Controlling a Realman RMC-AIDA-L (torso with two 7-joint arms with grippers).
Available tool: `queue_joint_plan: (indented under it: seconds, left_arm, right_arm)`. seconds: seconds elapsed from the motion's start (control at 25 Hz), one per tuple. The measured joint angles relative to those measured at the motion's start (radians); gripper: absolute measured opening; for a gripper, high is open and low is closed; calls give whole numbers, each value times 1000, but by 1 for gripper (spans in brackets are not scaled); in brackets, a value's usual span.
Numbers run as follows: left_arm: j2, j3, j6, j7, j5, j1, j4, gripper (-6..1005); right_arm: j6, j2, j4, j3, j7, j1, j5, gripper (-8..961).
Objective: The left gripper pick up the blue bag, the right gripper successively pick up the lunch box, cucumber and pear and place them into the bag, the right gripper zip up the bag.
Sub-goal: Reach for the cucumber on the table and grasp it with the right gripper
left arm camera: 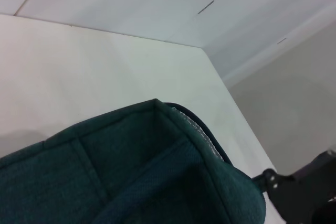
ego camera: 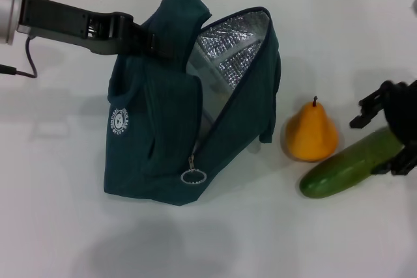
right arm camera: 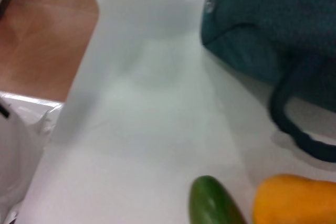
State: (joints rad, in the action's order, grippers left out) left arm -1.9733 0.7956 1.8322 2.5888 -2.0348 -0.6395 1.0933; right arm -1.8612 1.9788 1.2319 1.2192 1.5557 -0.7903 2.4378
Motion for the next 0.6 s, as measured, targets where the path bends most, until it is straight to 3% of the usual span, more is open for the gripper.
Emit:
queue_joint_plan:
  seconds: [0.16, 0.6]
  left_arm:
    - [2, -3, -3, 1, -2, -2, 0, 40]
    - [1, -3, -10, 2, -9, -17, -4, 40]
  right_arm:
    - [36, 8, -13, 58, -28, 17, 14, 776]
    - [108, 23, -89, 97, -70, 16, 69, 774]
